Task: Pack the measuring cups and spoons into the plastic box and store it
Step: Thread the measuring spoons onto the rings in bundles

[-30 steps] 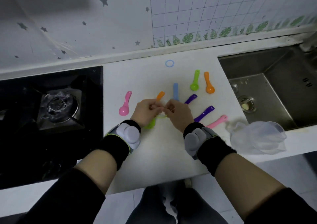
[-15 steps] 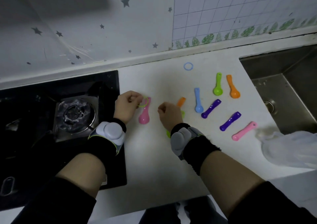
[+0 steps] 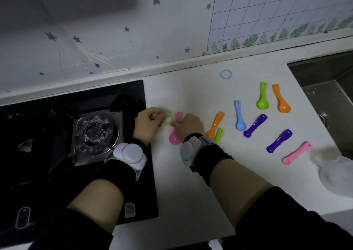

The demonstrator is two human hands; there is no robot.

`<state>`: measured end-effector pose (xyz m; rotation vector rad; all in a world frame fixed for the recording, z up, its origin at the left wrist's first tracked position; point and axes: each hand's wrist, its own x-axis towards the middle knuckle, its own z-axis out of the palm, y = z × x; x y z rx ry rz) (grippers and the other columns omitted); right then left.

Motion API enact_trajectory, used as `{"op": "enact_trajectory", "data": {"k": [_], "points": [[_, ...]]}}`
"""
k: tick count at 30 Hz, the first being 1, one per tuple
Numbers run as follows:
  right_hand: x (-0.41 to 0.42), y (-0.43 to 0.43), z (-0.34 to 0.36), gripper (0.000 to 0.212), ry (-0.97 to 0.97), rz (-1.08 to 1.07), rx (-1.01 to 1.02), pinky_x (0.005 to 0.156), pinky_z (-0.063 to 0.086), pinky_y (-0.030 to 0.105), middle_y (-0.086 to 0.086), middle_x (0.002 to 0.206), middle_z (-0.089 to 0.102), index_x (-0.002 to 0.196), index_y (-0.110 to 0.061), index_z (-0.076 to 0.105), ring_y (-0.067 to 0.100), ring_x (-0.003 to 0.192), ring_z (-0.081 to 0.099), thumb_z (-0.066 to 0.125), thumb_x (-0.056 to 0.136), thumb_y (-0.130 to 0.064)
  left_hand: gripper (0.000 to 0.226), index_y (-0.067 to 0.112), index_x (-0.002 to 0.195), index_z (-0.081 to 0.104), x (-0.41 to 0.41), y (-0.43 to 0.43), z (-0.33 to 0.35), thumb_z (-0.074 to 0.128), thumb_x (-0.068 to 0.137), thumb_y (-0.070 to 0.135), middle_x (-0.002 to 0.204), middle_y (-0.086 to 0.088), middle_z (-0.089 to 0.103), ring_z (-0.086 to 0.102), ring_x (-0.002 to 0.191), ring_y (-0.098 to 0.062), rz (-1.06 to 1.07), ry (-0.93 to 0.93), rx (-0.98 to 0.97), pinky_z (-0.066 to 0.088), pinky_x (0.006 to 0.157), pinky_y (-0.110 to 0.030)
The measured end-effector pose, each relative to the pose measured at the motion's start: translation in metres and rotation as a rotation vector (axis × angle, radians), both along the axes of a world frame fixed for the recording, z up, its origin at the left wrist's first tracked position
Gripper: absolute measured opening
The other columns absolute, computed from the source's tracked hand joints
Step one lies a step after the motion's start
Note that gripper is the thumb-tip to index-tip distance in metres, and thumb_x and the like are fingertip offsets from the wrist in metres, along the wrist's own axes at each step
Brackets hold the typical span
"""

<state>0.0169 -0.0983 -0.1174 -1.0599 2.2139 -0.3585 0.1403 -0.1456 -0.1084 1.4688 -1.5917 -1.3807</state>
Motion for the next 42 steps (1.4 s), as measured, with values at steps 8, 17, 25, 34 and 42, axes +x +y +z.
{"op": "enact_trajectory", "data": {"k": [8, 17, 25, 34, 42], "points": [[-0.007, 0.003, 0.009, 0.032, 0.006, -0.074, -0.049, 0.077, 0.046, 0.033, 0.017, 0.108, 0.065, 0.104, -0.005, 0.061, 0.037, 0.101, 0.062, 0.050, 0.088, -0.031, 0.003, 0.006, 0.084, 0.069, -0.003, -0.003, -0.001, 0.066, 0.084, 0.008, 0.054, 0.011, 0.058, 0.053, 0.059, -0.008, -0.041, -0.028, -0.027, 0.048, 0.062, -0.020], [-0.083, 0.013, 0.047, 0.025, -0.271, -0.187, -0.313, 0.082, 0.052, 0.040, 0.017, 0.091, 0.071, 0.089, 0.003, 0.068, 0.031, 0.089, 0.065, 0.065, 0.083, -0.022, 0.005, 0.003, 0.089, 0.067, -0.053, 0.004, 0.015, 0.065, 0.085, 0.005, 0.066, -0.002, 0.061, 0.055, 0.051, 0.000, -0.121, 0.011, -0.008, 0.049, 0.056, -0.014], [-0.129, 0.049, 0.062, 0.027, -0.587, -0.172, -0.407, 0.066, 0.052, 0.019, 0.024, 0.106, 0.067, 0.117, 0.008, 0.054, 0.020, 0.076, 0.068, 0.050, 0.090, 0.005, 0.004, 0.011, 0.083, 0.069, -0.096, 0.032, 0.026, 0.067, 0.085, 0.010, 0.066, 0.001, 0.063, 0.057, 0.057, -0.006, -0.206, 0.068, 0.027, 0.052, 0.057, -0.015], [-0.157, 0.087, 0.063, 0.038, -0.545, -0.029, -0.185, 0.050, 0.036, 0.018, 0.003, 0.070, 0.063, 0.101, 0.007, 0.060, 0.009, 0.050, 0.041, 0.036, 0.102, -0.022, 0.007, 0.008, 0.090, 0.070, -0.123, 0.059, 0.023, 0.063, 0.087, 0.008, 0.070, 0.001, 0.064, 0.058, 0.054, 0.000, -0.265, 0.015, 0.043, 0.054, 0.062, -0.017], [-0.167, 0.103, 0.073, 0.011, -0.290, 0.239, -0.192, 0.069, 0.050, 0.036, 0.009, 0.094, 0.073, 0.103, -0.013, 0.057, 0.011, 0.062, 0.056, 0.054, 0.094, -0.019, 0.008, 0.016, 0.085, 0.072, -0.122, 0.070, 0.026, 0.069, 0.082, 0.009, 0.068, -0.004, 0.066, 0.059, 0.065, -0.018, -0.272, -0.042, 0.010, 0.055, 0.079, -0.040]]}}
